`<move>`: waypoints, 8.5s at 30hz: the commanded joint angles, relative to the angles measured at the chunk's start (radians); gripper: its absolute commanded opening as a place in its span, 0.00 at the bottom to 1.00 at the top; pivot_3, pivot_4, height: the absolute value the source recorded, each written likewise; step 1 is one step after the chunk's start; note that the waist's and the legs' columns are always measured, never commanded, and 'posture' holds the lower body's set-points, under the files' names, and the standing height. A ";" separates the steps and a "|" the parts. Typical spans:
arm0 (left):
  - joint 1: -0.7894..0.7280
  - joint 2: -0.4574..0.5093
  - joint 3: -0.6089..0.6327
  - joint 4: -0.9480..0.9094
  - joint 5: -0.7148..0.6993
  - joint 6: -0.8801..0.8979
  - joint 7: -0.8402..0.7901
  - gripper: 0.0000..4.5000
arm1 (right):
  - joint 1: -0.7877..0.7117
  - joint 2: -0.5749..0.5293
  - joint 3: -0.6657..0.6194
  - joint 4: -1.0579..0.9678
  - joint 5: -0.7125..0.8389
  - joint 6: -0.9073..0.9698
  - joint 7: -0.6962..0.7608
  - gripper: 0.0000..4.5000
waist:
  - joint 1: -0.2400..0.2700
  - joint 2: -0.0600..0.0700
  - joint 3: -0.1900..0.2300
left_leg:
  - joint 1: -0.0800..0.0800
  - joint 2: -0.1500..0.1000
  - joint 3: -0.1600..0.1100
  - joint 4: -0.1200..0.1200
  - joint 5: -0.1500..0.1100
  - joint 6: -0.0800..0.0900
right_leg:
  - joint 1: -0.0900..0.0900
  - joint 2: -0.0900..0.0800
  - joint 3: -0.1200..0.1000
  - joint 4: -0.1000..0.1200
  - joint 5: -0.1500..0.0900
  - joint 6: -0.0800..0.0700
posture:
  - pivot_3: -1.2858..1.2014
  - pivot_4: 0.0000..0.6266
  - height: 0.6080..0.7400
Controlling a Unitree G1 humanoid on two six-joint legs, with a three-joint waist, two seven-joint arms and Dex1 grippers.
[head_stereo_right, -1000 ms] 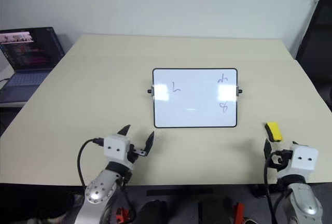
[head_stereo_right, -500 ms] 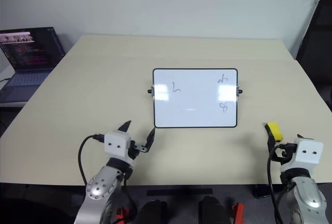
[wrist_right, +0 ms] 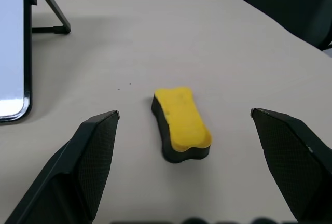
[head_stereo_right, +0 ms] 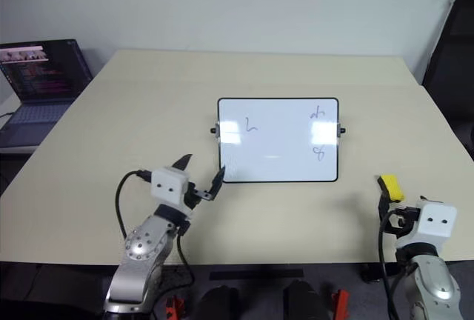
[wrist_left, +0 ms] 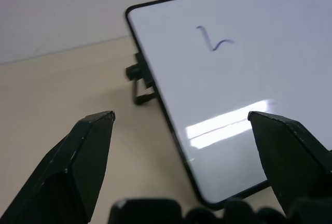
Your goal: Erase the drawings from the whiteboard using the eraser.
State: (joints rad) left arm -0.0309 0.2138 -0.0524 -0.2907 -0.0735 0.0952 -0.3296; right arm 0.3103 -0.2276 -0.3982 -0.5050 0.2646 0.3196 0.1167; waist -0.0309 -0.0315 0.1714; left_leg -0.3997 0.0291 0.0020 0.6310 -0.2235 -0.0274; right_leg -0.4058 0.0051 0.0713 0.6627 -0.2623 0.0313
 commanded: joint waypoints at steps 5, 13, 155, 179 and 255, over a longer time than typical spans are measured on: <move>-0.161 0.047 -0.127 -0.017 -0.210 0.080 -0.317 1.00 | -0.099 -0.070 -0.048 -0.033 0.091 0.103 0.022 0.99 | -0.002 0.000 0.000 | 0.000 -0.002 0.001 0.001 0.000 0.000 | 0.001 0.001 0.001 0.000 0.000 0.000 | 0.52 0.24 1.00; -0.257 0.088 -0.289 0.095 -0.202 0.081 -0.547 1.00 | -0.188 -0.100 -0.079 0.055 0.203 0.265 0.032 0.99 | -0.001 0.001 -0.001 | 0.000 -0.001 -0.001 -0.001 0.000 0.000 | 0.000 0.005 0.000 0.000 0.001 0.000 | 0.52 0.24 1.00; -0.489 0.039 -0.158 0.450 0.055 -0.158 -0.271 1.00 | -0.477 -0.170 0.302 0.147 -0.138 0.160 0.191 0.22 | -0.004 0.000 -0.001 | -0.001 0.000 -0.001 0.005 0.000 0.000 | 0.000 0.007 0.001 0.001 0.005 0.002 | 0.52 0.24 1.00; -0.537 0.021 -0.134 0.528 0.066 -0.197 -0.236 1.00 | -0.792 -0.105 0.344 0.545 -0.141 0.007 0.175 0.22 | -0.007 0.000 0.000 | -0.001 0.000 -0.001 0.005 0.000 0.000 | 0.000 0.007 0.002 0.002 0.005 0.002 | 0.52 0.24 1.00; -0.322 -0.006 -0.132 0.244 0.055 -0.026 -0.180 1.00 | -0.751 -0.014 0.367 0.387 -0.114 -0.009 0.202 0.22 | -0.025 0.001 0.000 | -0.002 0.001 -0.001 0.003 0.000 0.000 | -0.001 0.007 0.002 0.000 0.006 0.003 | 0.52 0.24 1.00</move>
State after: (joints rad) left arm -0.3672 0.2026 -0.1963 0.0331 -0.0228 0.0617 -0.5308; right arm -0.4357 -0.2355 -0.0172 -0.0634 0.1397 0.3153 0.3226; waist -0.0557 -0.0307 0.1715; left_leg -0.4016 0.0303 0.0010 0.6339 -0.2234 -0.0273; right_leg -0.4067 0.0118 0.0730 0.6626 -0.2567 0.0339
